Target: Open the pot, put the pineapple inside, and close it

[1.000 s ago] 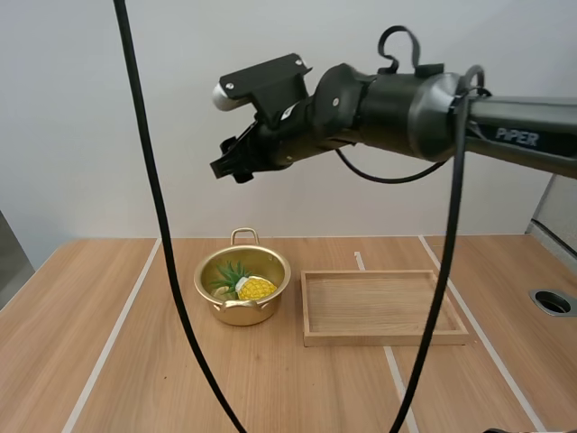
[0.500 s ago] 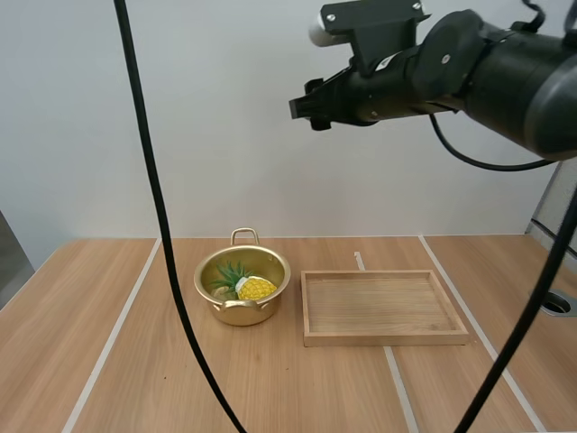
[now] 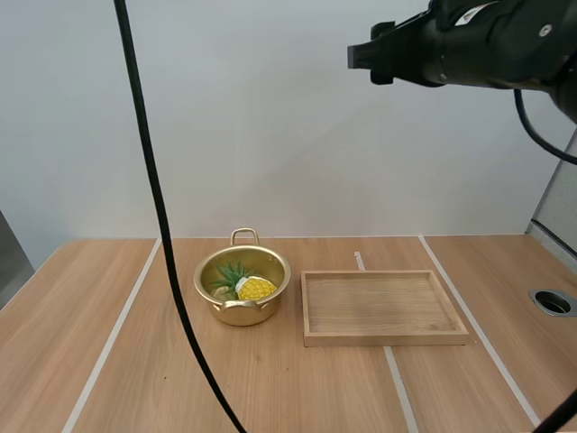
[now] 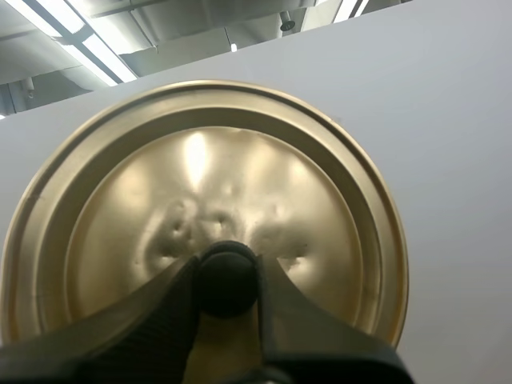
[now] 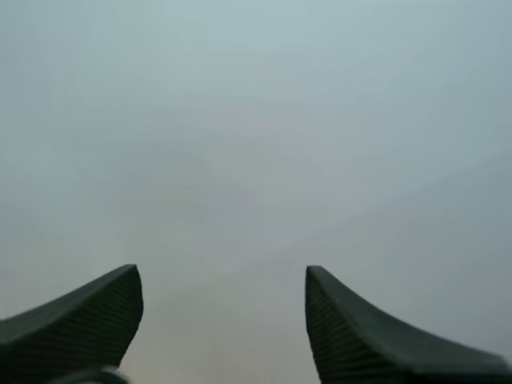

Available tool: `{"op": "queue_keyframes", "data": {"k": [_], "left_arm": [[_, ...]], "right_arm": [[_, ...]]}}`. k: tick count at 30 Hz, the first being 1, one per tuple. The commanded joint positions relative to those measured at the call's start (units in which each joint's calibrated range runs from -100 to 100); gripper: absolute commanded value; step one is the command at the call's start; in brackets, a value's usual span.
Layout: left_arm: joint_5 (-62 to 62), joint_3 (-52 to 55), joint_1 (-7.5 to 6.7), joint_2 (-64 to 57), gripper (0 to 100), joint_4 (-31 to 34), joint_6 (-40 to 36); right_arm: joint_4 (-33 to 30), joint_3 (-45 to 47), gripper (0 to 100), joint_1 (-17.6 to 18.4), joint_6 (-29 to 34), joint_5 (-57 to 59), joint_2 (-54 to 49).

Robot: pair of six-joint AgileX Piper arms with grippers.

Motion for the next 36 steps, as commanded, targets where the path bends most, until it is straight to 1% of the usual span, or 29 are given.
{"op": "queue_keyframes", "data": {"k": [1, 2, 4, 5, 10, 12, 16, 23, 36], "left_arm": [[-2.0, -0.5, 0.00, -0.4, 0, -0.4, -0.3], [-2.0, -0.5, 0.00, -0.4, 0, -0.4, -0.3], [-2.0, -0.5, 0.00, -0.4, 0, -0.4, -0.3], [-2.0, -0.5, 0.00, -0.4, 0, -0.4, -0.3], [-2.0, -0.5, 0.00, -0.4, 0, -0.4, -0.3], [-2.0, -0.5, 0.00, -0.4, 0, -0.4, -0.3], [-2.0, -0.5, 0.00, -0.4, 0, -0.4, -0.3], [-2.0, -0.5, 0.00, -0.4, 0, -0.4, -0.3], [-3.4, -0.5, 0.00, -0.4, 0, -0.4, -0.3]], "right_arm": [[-0.4, -0.3, 66, -1.4, 0.7, -0.5, -2.6], [-0.4, -0.3, 53, -1.8, 0.7, 0.3, -3.0], [-0.4, -0.3, 16, -2.6, 0.7, 3.0, -3.8], [-0.6, -0.3, 0, -2.9, 0.7, 4.8, -4.0], [-0.6, -0.3, 0, -3.1, 1.1, 14.9, -4.4], [-0.6, -0.3, 0, -3.1, 1.8, 17.1, -4.5], [-0.6, -0.3, 0, -3.1, 1.9, 17.4, -7.0], [-0.2, -0.3, 0, -3.1, 2.2, 14.8, -11.4], [-1.6, -0.3, 0, -3.1, 2.2, 16.1, -12.5]]}}
